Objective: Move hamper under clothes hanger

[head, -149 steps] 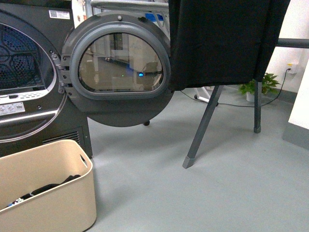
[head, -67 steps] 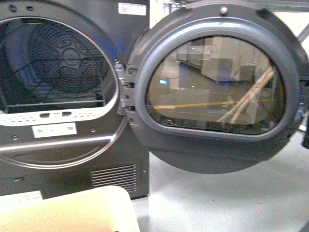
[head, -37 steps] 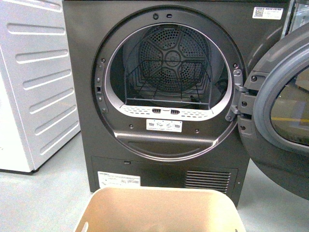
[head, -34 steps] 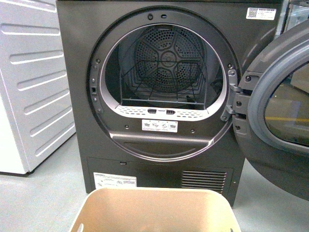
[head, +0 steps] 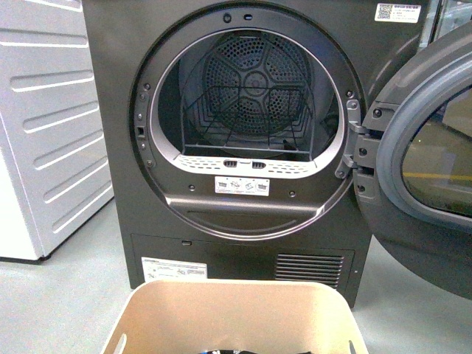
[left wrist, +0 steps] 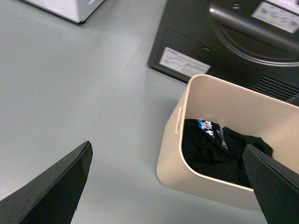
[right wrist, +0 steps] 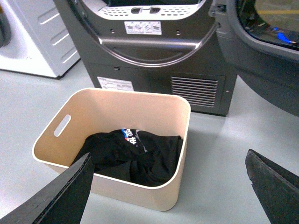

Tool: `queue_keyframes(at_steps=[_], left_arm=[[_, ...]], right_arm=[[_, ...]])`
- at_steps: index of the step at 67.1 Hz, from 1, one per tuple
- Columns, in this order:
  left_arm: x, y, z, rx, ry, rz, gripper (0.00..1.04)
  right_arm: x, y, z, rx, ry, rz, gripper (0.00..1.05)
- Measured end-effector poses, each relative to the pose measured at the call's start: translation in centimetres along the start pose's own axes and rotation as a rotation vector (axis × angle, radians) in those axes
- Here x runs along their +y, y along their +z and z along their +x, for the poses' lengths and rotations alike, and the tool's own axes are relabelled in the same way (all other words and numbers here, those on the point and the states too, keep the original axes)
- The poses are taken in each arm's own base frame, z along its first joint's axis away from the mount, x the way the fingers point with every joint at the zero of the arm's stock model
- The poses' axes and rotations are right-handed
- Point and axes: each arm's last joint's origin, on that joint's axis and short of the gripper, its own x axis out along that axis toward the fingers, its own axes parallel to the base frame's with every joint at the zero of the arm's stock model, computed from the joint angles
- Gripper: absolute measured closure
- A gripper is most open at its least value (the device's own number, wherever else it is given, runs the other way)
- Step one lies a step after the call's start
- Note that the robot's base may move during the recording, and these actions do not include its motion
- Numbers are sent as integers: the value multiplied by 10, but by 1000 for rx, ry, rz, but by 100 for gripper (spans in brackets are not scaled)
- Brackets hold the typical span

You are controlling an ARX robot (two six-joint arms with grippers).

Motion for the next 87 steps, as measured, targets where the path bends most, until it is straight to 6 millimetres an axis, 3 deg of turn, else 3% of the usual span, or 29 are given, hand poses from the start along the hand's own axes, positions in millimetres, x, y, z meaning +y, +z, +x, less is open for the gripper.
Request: queue_keyframes(at_steps=[4,10,21,29,54,87], left_arm=[[-3,21,26,35,32,-20,7],[-8,34,65,110,51,-13,7],[-19,29,132,244,46,66,7],[-31,21,161,294,32,158,7],[-45,-8,205,385,11,269,7],[-43,-40,243,466,-10,283,7]], right_arm=[[0,12,20,32,7,-13,8],[2,19,53,110,20,-32,8],[6,18,112,271,6,-41,8],[9,10,145,368,-21,-56,8],[2,-21,218,526,-111,-126,8],[-1,-56,270,606,-167,-193,8]])
